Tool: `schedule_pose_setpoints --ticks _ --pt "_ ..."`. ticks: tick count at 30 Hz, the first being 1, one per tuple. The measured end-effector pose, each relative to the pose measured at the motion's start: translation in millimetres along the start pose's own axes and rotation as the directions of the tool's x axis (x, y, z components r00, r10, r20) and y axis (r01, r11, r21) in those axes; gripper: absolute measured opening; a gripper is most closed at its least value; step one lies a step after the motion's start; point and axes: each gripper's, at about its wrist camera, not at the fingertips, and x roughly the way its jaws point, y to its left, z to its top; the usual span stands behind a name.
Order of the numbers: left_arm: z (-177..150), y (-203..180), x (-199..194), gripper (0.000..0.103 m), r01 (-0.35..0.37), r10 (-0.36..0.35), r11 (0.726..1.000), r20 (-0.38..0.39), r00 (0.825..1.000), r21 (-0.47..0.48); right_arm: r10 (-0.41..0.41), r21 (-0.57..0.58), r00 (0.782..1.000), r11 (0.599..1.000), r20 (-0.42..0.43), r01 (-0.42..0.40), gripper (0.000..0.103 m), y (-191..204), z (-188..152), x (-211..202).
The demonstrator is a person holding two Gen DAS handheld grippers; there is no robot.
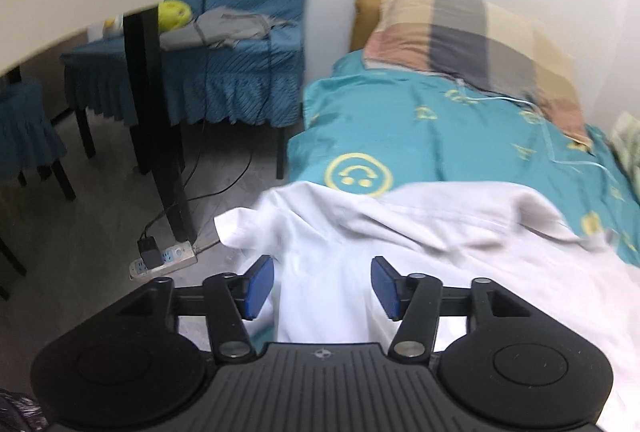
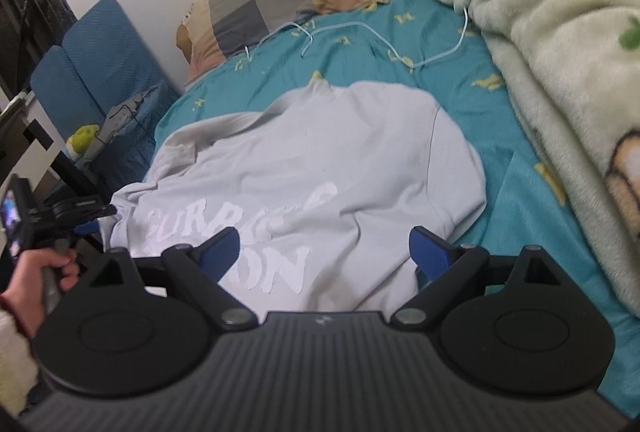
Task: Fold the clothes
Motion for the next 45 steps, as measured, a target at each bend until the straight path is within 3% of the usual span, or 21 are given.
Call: schedule_pose_setpoints --ticks 10,15,19,27,31,37,39,41,44,45 --pt "-76 -46 -137 0.071 0.170 -0.175 0.980 0.040 0.984 0.103 0.011 -0.061 1.000 0.998 0.025 -0.009 0.093 1 0 -19" --pt "-120 -76 -184 0.079 0.245 -0.250 0.966 0.053 0.967 0.079 -0.003 -0.072 0.999 0.997 0.037 0.005 0.093 -4 3 -22" --pt "-149 -90 -204 0.083 0.291 -0.296 0.953 0.065 0.953 0.083 -0.028 -0.032 0.999 0.999 0.038 0.029 0.093 -18 15 -17" --pt "-168 -73 -187 0.083 0.290 -0.290 0.957 0.034 0.956 0.020 -0.091 0.098 0.996 0.991 0.019 0.089 0.092 -55 38 28" --pt "-169 -65 -167 0.083 0.274 -0.275 0.961 -0.001 0.962 -0.040 -0.180 0.092 0.983 0.980 0.039 0.176 0.077 -59 39 57" --pt "-168 -61 -159 0.083 0.252 -0.255 0.965 -0.032 0.966 -0.077 -0.218 0.158 0.976 0.964 0.008 0.214 0.073 -77 24 84" --pt "-168 -59 -158 0.083 0.251 -0.256 0.964 -0.037 0.966 -0.092 -0.196 0.190 0.981 0.963 -0.006 0.194 0.061 -80 19 88" --pt "-167 -58 -158 0.083 0.249 -0.254 0.963 -0.032 0.967 -0.100 -0.185 0.175 0.983 0.967 -0.011 0.184 0.041 -75 15 92" --pt "-166 -55 -160 0.083 0.251 -0.256 0.960 -0.024 0.966 -0.122 -0.170 0.146 0.985 0.975 -0.008 0.170 0.020 -68 14 93" --pt "-166 -54 -161 0.083 0.252 -0.256 0.959 -0.020 0.966 -0.129 -0.171 0.139 0.985 0.976 0.005 0.169 0.018 -65 16 91"
